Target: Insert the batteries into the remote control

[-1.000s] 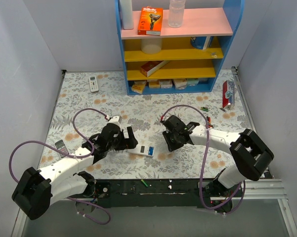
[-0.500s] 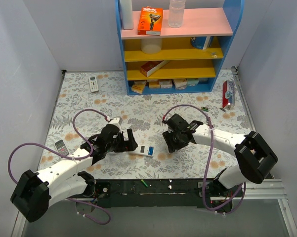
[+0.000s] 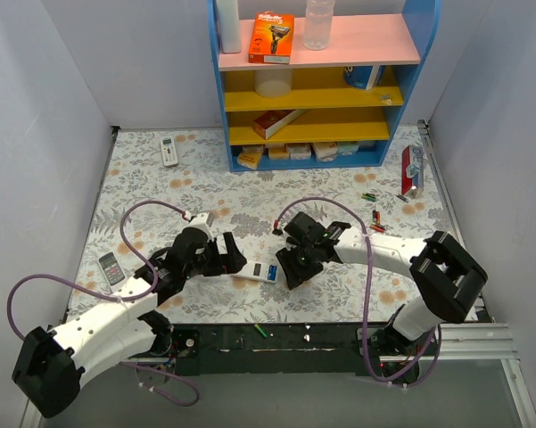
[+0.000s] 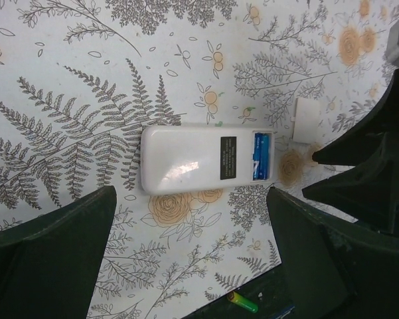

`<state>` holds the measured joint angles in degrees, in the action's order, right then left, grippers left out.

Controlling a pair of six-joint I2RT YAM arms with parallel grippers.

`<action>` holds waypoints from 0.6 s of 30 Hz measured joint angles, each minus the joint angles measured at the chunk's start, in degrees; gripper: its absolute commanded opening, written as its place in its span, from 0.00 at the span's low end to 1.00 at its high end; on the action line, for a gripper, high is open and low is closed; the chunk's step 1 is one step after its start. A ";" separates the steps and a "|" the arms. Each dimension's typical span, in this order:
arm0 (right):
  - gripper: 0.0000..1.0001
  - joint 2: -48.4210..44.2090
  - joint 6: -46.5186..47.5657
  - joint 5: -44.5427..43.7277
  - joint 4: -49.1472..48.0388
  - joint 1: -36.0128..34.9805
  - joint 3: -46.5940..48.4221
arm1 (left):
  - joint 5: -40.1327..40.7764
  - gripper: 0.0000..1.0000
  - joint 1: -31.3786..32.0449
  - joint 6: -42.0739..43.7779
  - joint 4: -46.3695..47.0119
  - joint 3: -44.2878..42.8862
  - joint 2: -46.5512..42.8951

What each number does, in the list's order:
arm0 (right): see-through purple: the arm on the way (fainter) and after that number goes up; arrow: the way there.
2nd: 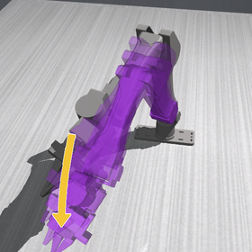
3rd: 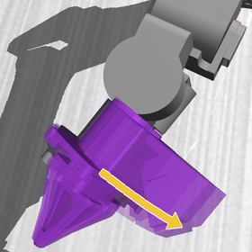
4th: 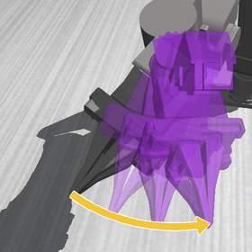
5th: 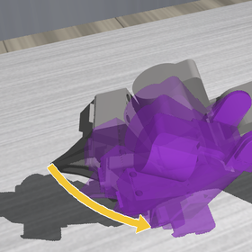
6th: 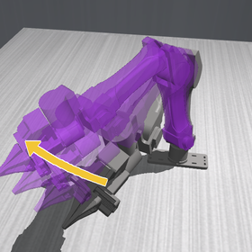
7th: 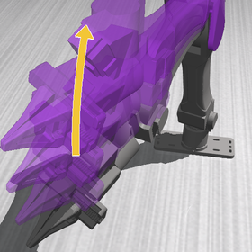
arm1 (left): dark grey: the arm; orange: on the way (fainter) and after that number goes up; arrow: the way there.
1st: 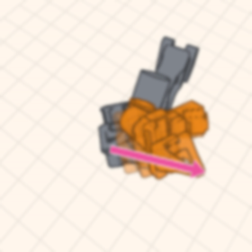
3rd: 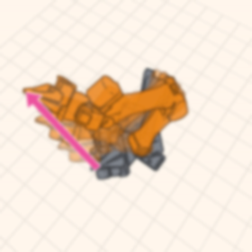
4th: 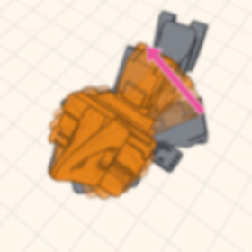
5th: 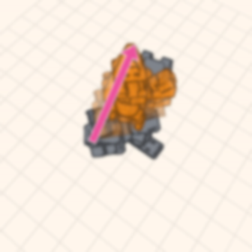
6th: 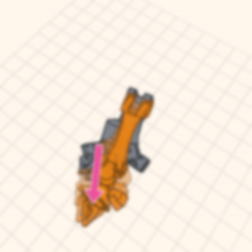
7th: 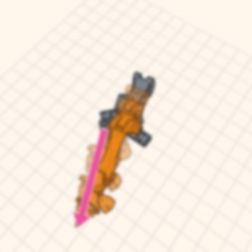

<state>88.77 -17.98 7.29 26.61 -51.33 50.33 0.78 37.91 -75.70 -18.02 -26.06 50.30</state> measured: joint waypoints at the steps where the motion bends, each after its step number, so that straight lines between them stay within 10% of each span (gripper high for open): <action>1: 0.56 -0.42 0.87 0.48 -0.09 -0.55 0.00 | 0.31 0.98 0.00 -0.37 -0.09 0.31 -1.40; 5: 0.59 -4.61 4.96 -2.38 1.36 -0.90 0.00 | 2.12 0.98 0.04 -1.09 -0.57 0.44 -4.46; 9: 0.82 -9.40 10.32 -9.94 1.99 -0.81 0.00 | 3.56 0.98 0.04 -1.05 -0.59 0.39 -4.17; 18: 0.83 -3.34 28.17 -12.66 2.12 -0.28 0.04 | 4.13 0.98 0.09 0.74 -3.91 -5.70 0.94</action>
<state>85.43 10.20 -5.37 28.73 -51.62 50.37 4.91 38.00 -74.96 -21.93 -31.77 51.24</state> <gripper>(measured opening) 0.841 0.981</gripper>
